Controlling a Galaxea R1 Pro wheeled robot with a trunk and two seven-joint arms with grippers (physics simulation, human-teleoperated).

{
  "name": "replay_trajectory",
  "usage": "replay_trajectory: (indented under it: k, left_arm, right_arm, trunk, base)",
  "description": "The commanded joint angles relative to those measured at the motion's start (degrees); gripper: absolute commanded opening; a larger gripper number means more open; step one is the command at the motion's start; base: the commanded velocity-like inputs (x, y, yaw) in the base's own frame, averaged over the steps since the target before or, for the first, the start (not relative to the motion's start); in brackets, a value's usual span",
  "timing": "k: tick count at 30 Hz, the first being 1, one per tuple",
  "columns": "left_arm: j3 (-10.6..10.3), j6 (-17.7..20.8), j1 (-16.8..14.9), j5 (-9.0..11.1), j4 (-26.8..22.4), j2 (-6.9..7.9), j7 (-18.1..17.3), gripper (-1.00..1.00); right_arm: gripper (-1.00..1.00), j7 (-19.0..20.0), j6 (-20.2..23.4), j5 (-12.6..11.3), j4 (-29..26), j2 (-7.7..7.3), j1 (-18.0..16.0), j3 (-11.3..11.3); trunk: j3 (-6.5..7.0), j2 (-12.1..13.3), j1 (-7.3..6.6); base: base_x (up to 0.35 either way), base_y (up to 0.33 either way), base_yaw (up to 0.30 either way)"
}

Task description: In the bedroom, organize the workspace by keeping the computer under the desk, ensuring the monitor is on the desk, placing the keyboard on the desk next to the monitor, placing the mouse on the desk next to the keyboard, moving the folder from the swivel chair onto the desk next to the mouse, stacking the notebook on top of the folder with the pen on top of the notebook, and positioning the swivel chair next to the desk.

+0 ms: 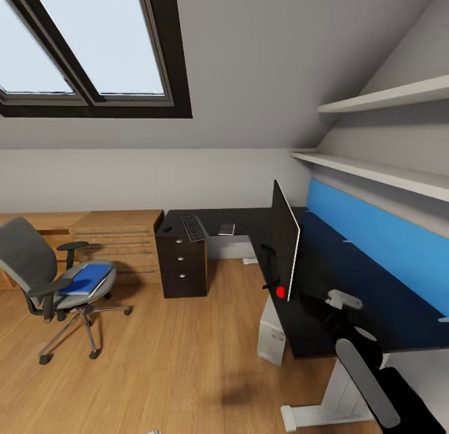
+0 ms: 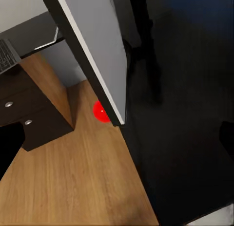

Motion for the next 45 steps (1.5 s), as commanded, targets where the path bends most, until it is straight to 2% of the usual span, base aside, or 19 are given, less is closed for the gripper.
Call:
replay_trajectory:
  k: [1,5,8,14,15,17,18,19,20,22,23,25,26,29,30,34,37,42,45]
  left_arm:
    - [-0.44,-0.28,-0.06,0.57,-0.02,0.04,0.43,1.0]
    - [-0.63,-0.33,-0.06,0.43,-0.02,-0.01,0.43,1.0]
    - [-0.7,-0.36,-0.06,0.4,-0.02,-0.02,0.43,1.0]
    - [-0.72,-0.37,-0.06,0.38,-0.02,0.02,0.43,1.0]
    - [-0.74,-0.37,-0.06,0.36,-0.02,-0.01,0.43,1.0]
    - [-0.75,-0.37,-0.06,0.35,-0.02,-0.01,0.46,1.0]
    - [-0.72,-0.37,-0.06,0.36,-0.02,0.0,0.45,1.0]
    - [-0.71,-0.37,-0.06,0.35,-0.02,0.01,0.46,1.0]
    - [-0.69,-0.37,-0.06,0.34,-0.02,0.03,0.46,1.0]
    - [-0.63,-0.42,-0.06,0.34,-0.02,0.04,0.48,1.0]
    - [-0.57,-0.55,-0.06,0.35,-0.02,0.08,0.53,1.0]
    - [-0.52,-1.0,-0.06,0.36,-0.04,0.1,0.58,1.0]
    - [-0.56,-1.82,-0.06,0.37,-0.06,0.07,0.62,1.0]
    - [-0.57,-3.33,-0.06,0.33,-0.08,-0.05,0.65,1.0]
    - [-0.57,-4.1,-0.06,0.31,-0.07,-0.11,0.67,1.0]
    - [-0.58,-5.09,-0.06,0.3,-0.08,-0.13,0.65,1.0]
    - [-0.58,-5.42,-0.06,0.3,-0.1,-0.17,0.62,1.0]
    - [-1.07,-5.58,-0.06,0.29,-0.09,-0.19,0.65,1.0]
    - [-2.22,-5.62,-0.06,0.32,-0.05,-0.2,0.74,1.0]
  right_arm:
    - [1.0,-0.46,0.1,-0.42,0.3,-0.27,-0.06,-0.94]
    - [1.0,-0.34,0.15,-0.21,3.37,-1.19,-0.09,-5.77]
    - [1.0,-0.31,0.11,-0.17,5.6,-2.33,-0.12,-7.73]
    - [1.0,-0.53,-1.42,0.34,8.36,-3.6,-0.37,-9.31]
    - [1.0,-0.73,-6.91,3.82,13.18,-3.66,-1.71,-9.67]
    - [1.0,-0.73,-9.58,5.99,17.54,-3.64,-3.84,-9.71]
    - [1.0,-0.62,-12.18,8.18,22.59,-3.56,-7.1,-9.64]
    - [1.0,-0.55,-13.38,9.24,25.28,-3.49,-9.01,-9.54]
    - [1.0,-0.46,-15.71,11.34,31.09,-3.08,-13.02,-9.22]
    - [1.0,-0.4,-18.36,13.69,37.59,-2.16,-16.83,-8.79]
    - [1.0,-0.36,-21.86,16.43,44.81,-1.09,-20.29,-8.42]
    - [1.0,-0.34,-26.39,19.35,52.33,-0.23,-23.37,-8.17]
    - [1.0,-0.32,-31.65,22.12,59.42,0.44,-26.13,-8.0]
    - [1.0,-0.32,-38.98,25.19,67.02,1.49,-29.28,-7.83]
    - [1.0,-0.31,-42.07,26.56,70.03,2.32,-30.53,-7.68]
    - [1.0,-0.02,-45.75,28.49,73.77,3.75,-32.03,-7.21]
    - [1.0,0.48,-46.69,29.94,74.87,4.14,-32.46,-6.24]
    - [1.0,2.31,-46.93,31.09,75.56,4.21,-32.68,-5.02]
    - [1.0,5.44,-46.76,31.21,75.79,3.99,-32.72,-4.75]
  trunk:
    - [-0.1,-0.08,0.02]
    - [-0.1,-0.08,0.02]
    - [-0.1,-0.08,0.02]
    - [-0.1,-0.08,0.02]
    - [-0.1,-0.08,0.02]
    - [-0.1,-0.08,0.02]
    - [-0.1,-0.08,0.02]
    - [-0.1,-0.08,0.02]
    - [-0.1,-0.08,0.02]
    - [-0.1,-0.08,0.02]
    - [-0.1,-0.08,0.02]
    - [-0.1,-0.08,0.02]
    - [-0.1,-0.08,0.02]
    - [-0.1,-0.08,0.02]
    - [-0.1,-0.08,0.02]
    - [-0.1,-0.08,0.02]
    - [-0.1,-0.08,0.02]
    - [-0.1,-0.08,0.02]
    - [-0.1,-0.08,0.02]
  base:
    - [0.0,0.0,0.0]
    - [0.0,0.0,0.0]
    - [0.0,0.0,0.0]
    - [0.0,0.0,0.0]
    - [0.0,0.0,0.0]
    - [0.0,0.0,0.0]
    - [0.0,0.0,0.0]
    - [0.0,0.0,0.0]
    - [0.0,0.0,0.0]
    - [0.0,0.0,0.0]
    - [0.0,0.0,0.0]
    - [0.0,0.0,0.0]
    - [0.0,0.0,0.0]
    - [0.0,0.0,0.0]
    - [0.0,0.0,0.0]
    - [0.0,0.0,0.0]
    - [0.06,0.0,0.0]
    - [0.228,0.0,0.0]
    - [0.295,0.0,0.0]
